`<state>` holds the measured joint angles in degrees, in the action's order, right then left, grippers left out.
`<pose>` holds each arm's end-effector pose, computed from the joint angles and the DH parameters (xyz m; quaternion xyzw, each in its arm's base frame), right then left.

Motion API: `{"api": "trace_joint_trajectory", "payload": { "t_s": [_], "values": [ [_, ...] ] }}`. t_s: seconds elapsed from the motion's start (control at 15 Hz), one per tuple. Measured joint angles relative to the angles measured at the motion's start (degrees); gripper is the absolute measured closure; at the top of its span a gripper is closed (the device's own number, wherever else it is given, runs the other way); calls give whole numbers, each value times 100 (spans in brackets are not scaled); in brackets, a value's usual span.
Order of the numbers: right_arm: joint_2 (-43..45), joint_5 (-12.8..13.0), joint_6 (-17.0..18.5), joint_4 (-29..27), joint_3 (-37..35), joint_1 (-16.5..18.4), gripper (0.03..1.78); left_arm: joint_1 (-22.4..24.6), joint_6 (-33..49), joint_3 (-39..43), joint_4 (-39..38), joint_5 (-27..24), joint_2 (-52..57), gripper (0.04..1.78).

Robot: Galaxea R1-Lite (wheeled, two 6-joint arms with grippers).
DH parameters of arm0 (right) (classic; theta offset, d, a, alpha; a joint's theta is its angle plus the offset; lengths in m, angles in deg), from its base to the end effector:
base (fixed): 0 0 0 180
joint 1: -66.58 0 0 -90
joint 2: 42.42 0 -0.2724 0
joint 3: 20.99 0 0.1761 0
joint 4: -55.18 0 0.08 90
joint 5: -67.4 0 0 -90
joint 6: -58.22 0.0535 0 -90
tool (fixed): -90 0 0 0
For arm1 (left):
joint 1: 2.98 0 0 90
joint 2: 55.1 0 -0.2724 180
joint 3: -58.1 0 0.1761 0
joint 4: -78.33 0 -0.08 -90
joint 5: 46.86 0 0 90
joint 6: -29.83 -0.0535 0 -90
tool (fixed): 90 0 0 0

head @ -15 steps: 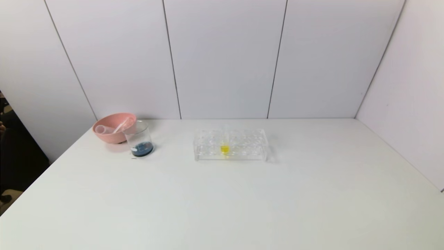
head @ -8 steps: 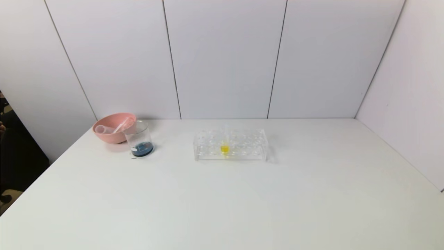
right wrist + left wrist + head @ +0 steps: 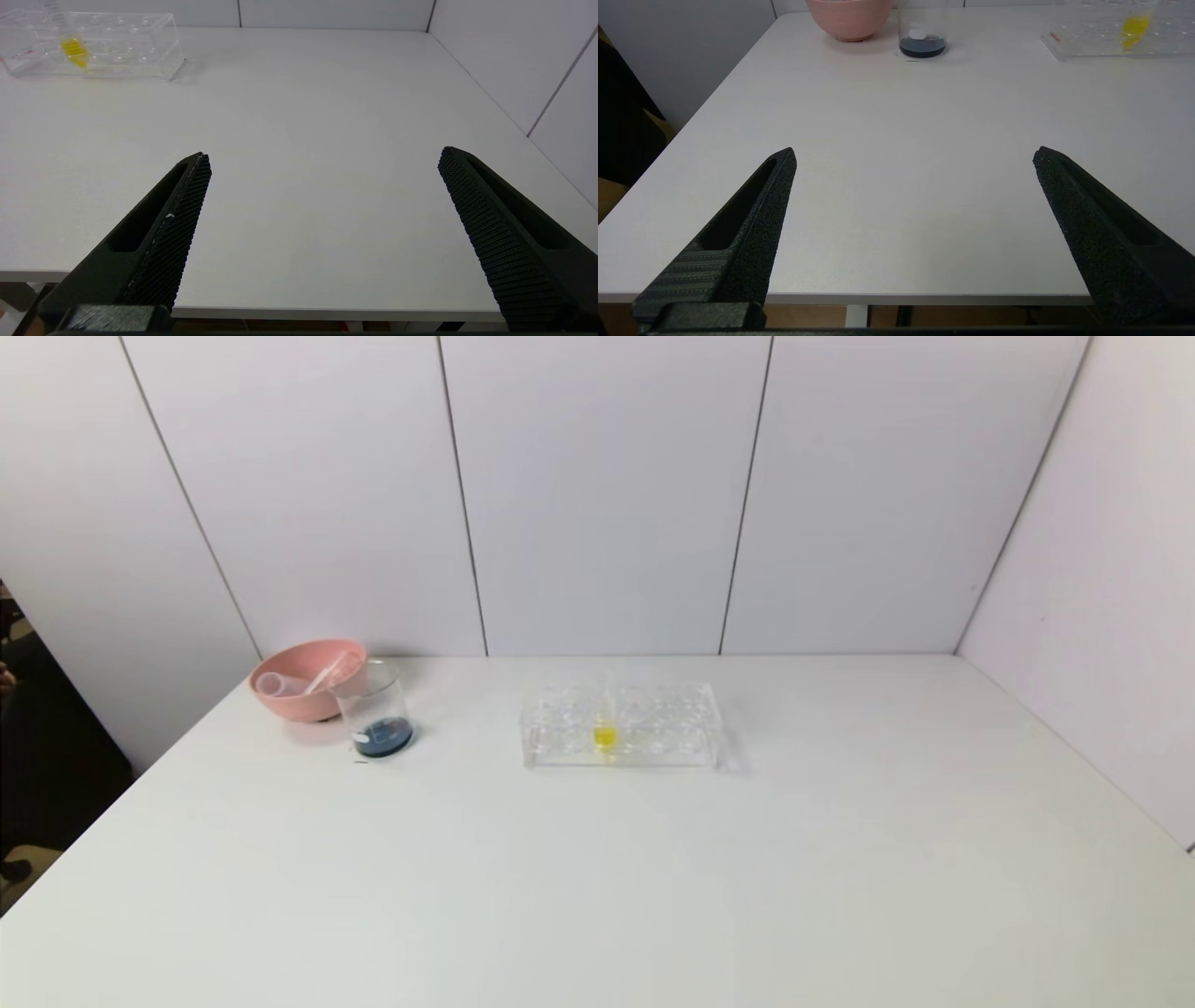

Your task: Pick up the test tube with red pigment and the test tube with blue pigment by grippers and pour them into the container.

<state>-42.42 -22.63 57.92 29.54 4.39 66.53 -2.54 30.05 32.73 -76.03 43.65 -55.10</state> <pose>0.0202 0.0000 0.0749 -0.0026 0.0023 0.0007 1.0000 0.0202 0.0006 0.0748 -0.0019 0.0023 0.0083 1.0000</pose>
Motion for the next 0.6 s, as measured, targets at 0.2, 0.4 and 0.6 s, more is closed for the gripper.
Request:
{"api": "trace_joint_trajectory", "payload": {
  "t_s": [0.2, 0.4, 0.6],
  "values": [
    [0, 2, 0, -4, 0, -2, 4, 0, 0, 0, -2, 0, 0, 4],
    [0, 0, 0, -4, 0, -5, 4, 0, 2, 0, -2, 0, 0, 4],
    [0, -5, -2, -6, 0, -2, 4, 0, 0, 0, -2, 0, 0, 4]
  ]
}}
